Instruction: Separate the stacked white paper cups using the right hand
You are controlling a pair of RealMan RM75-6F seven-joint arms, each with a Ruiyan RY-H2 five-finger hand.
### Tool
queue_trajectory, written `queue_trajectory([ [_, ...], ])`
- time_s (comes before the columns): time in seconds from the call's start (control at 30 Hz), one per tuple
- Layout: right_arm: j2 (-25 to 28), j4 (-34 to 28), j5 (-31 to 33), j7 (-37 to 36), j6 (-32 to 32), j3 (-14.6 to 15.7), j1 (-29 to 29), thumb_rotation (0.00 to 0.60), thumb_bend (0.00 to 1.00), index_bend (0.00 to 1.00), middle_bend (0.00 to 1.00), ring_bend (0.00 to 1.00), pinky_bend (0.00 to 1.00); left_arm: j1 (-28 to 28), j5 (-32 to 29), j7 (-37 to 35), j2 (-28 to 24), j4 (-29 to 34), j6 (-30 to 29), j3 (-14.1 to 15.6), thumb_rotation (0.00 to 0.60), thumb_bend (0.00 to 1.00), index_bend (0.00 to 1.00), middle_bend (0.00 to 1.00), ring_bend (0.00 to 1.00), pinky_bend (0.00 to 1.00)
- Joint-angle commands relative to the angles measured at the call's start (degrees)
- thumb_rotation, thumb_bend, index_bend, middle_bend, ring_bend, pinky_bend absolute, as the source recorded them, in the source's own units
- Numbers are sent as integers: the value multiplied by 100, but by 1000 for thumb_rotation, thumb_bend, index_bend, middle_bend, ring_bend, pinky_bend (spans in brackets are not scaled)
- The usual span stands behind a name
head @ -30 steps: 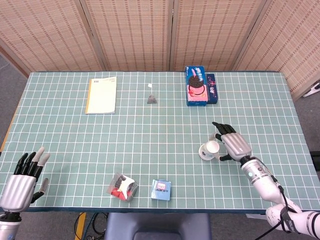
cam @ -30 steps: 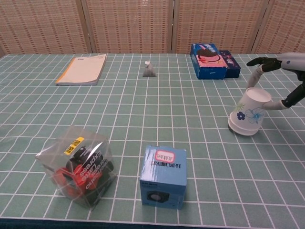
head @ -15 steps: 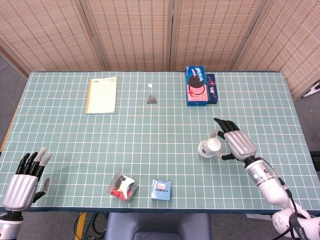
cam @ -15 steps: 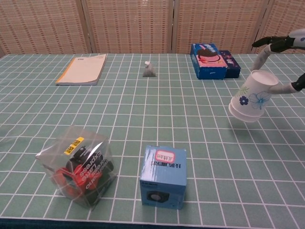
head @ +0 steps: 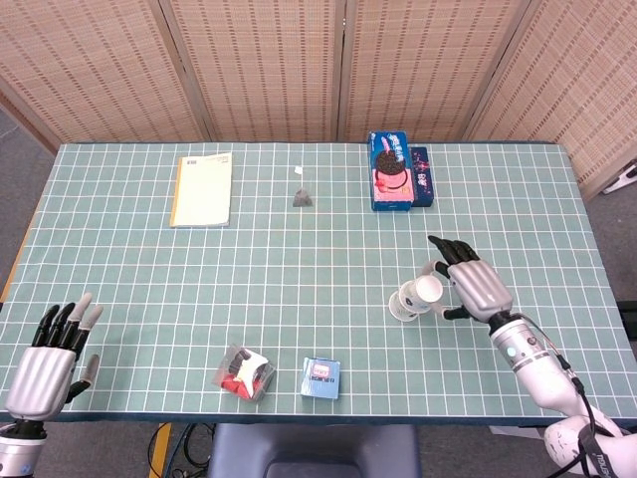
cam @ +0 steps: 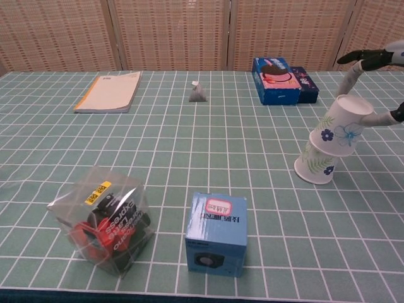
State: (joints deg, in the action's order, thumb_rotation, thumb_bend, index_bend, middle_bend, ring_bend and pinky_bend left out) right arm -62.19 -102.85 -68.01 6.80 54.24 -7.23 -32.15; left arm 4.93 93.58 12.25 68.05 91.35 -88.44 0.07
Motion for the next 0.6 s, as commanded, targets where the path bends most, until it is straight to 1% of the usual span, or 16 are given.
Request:
queue_trajectory([
  [0.03, -18, 37, 23, 16, -25, 27, -2, 600, 296, 379, 0, 0, 0, -6, -4, 5, -1, 2, -7, 0, 600, 495, 0, 0, 0, 0],
  [0.2, 57, -37, -35, -79, 66, -14, 33, 600, 296, 379, 0, 0, 0, -4, -31, 6, 3, -6, 4, -11, 600, 495, 0, 0, 0, 0],
  [0.4, 397, -363, -226, -210, 336, -91, 159, 600, 296, 379, 0, 0, 0, -1, -62, 54, 15, -5, 22, -20, 600, 495, 0, 0, 0, 0],
  [0.6, 722, -589, -357, -340, 535, -106, 313, 600, 296, 379, 0, 0, 0, 5, -92, 117, 48, -18, 38, -34, 600, 495, 0, 0, 0, 0],
])
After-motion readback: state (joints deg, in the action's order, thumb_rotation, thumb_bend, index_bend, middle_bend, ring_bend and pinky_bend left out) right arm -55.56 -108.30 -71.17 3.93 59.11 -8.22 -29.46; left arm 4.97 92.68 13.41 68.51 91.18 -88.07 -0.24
